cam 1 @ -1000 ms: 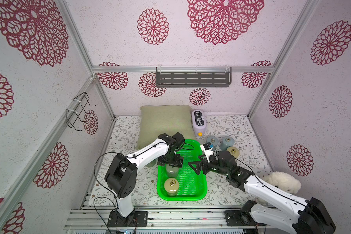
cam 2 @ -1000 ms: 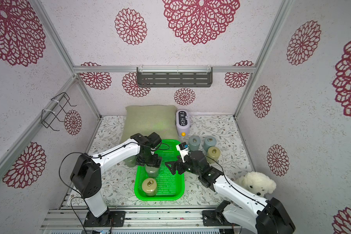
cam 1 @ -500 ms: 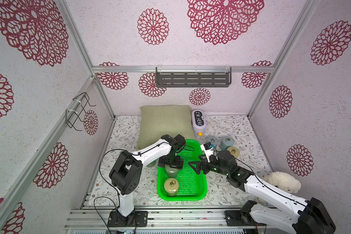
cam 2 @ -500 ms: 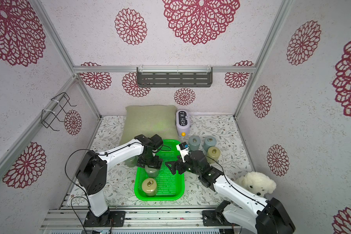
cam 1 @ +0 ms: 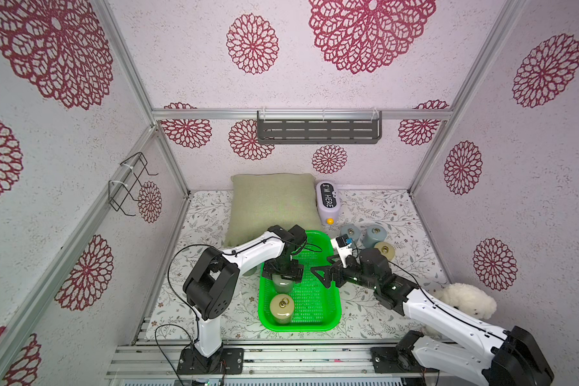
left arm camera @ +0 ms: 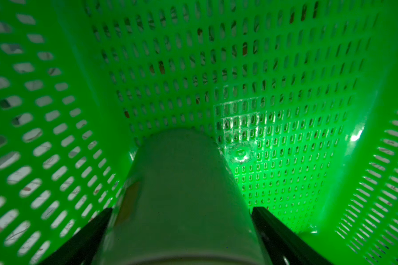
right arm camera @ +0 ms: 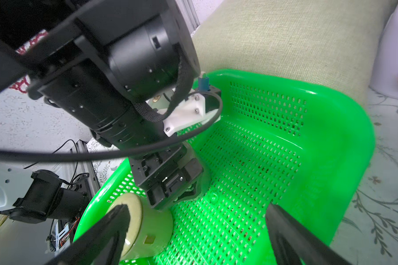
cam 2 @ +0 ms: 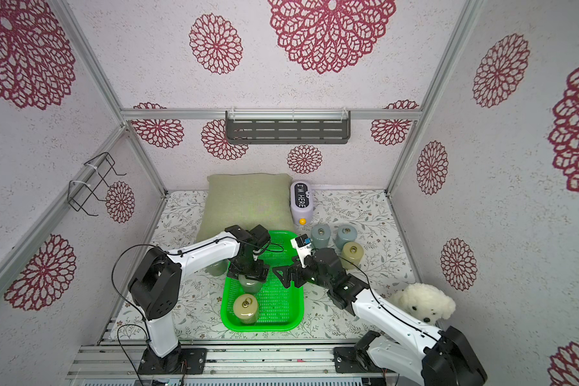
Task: Take the tea canister out of the basket
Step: Pick up the tea canister from the basket.
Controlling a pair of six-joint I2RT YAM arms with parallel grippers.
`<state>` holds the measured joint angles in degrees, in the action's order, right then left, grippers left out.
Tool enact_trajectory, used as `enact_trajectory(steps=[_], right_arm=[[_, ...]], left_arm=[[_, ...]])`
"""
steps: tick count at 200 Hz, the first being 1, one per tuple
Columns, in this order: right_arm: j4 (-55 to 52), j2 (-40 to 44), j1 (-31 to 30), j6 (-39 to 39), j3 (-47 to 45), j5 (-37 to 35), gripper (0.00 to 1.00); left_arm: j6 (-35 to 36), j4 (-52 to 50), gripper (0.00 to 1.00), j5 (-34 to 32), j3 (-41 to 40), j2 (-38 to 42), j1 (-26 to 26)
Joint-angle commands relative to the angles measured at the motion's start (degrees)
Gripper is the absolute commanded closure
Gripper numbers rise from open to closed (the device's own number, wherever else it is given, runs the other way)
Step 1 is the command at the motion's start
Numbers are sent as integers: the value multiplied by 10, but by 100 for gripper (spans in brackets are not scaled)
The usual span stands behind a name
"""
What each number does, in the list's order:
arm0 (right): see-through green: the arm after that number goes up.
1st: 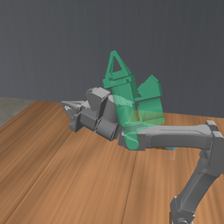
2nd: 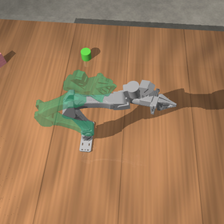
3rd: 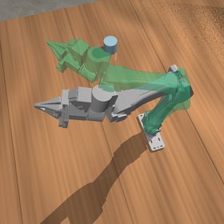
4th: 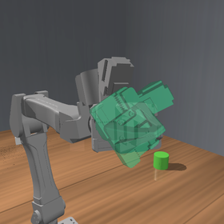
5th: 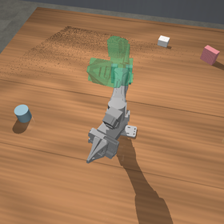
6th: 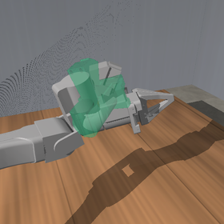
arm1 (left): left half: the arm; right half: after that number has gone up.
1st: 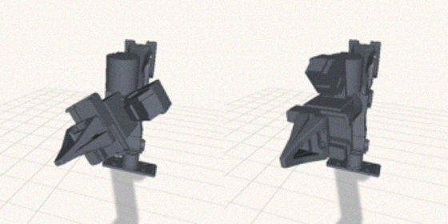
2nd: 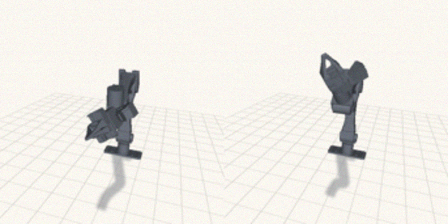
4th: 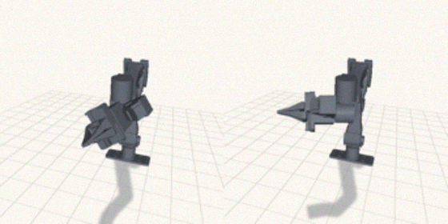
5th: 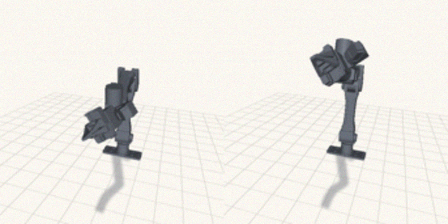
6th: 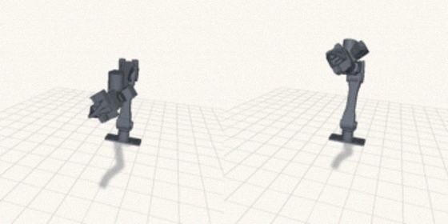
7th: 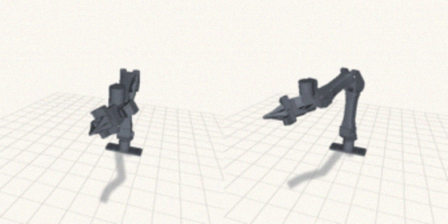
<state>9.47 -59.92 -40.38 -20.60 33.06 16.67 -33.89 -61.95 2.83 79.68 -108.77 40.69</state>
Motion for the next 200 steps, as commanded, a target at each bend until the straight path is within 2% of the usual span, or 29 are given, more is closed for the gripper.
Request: enact_trajectory(steps=[1,31,57,73,133,200], right_arm=[[7,11,4,-3,-3,6,1],[7,11,4,-3,-3,6,1],[8,10,4,-3,-4,6,1],[9,10,5,-3,-4,6,1],[9,10,5,-4,-4,8,1],[10,20,5,-2,-5,16,1]], left_arm=[[1,1,3,-5,-20,-11,3],[-7,0,0,-13,-20,-1,3],[-10,-9,8,-20,-10,10,4],[-11,-14,18,-22,-2,18,4],[-14,-50,20,-41,40,45,5],[-6,-118,20,-77,126,79,1]])
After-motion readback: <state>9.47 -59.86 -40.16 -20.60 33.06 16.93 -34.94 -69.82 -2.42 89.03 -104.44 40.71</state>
